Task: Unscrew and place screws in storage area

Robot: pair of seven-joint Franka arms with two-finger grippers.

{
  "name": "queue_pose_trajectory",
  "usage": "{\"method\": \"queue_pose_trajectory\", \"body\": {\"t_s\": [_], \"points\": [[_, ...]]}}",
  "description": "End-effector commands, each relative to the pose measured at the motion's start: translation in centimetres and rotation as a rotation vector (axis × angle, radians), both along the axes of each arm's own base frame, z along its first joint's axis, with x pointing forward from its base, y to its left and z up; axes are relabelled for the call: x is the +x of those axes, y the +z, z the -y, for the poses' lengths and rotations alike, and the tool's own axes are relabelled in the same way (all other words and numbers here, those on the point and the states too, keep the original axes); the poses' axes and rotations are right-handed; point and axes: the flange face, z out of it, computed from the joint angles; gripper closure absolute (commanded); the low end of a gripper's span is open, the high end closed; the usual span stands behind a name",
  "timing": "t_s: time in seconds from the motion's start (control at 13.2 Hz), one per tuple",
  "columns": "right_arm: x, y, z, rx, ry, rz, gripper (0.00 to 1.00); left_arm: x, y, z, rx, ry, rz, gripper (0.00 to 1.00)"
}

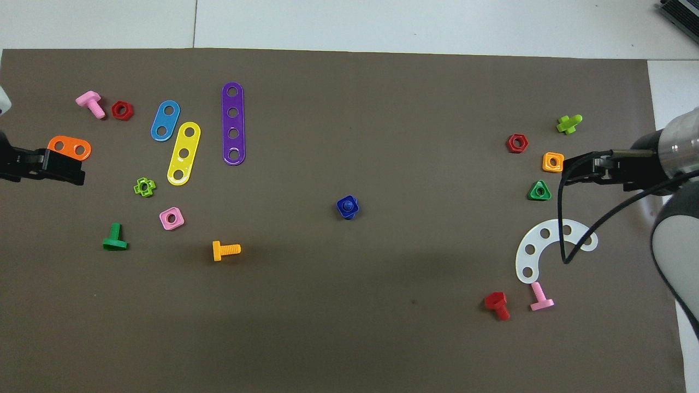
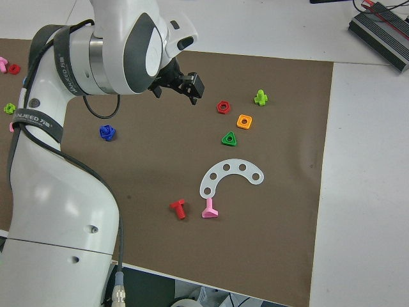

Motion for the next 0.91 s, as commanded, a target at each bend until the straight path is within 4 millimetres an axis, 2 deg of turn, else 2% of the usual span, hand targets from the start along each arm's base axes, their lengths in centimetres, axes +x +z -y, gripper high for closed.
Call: {"method": "queue_pose_trajectory", "body": {"t_s": [0.0, 0.08, 0.23, 0.38, 0.53, 0.83], "points": [[-0.5, 0.4, 0.4, 0.015, 0.027, -0.005, 0.00, -0.9, 0.5, 0.0, -0.014, -0.010, -0.008, 0.00], [-0.5, 0.3, 0.4, 0.016, 0.026, -0.005, 0.00, -0.9, 0.2, 0.1, -0.014, -0.011, -0.011, 0.00], [-0.5, 0.3, 0.4, 0.016, 0.026, -0.007, 0.00, -1.6, -0.3, 1.7, -0.011, -0.031, -0.013, 0.00], [-0.5, 0.3, 0.3, 0.018, 0.025, -0.009, 0.00, -2.3, -2.0, 6.6, -0.015, -0.062, -0.001, 0.00], [-0.5, 0.3, 0.3, 0.018, 0.026, -0.009, 0.00, -1.9, -3.9, 11.3, -0.071, 0.033, -0.018, 0.04], [-0.6, 0.3, 0.4, 0.017, 0.028, -0.012, 0.00, -0.6, -9.3, 23.4, -0.140, 0.238, 0.016, 0.08]]}}
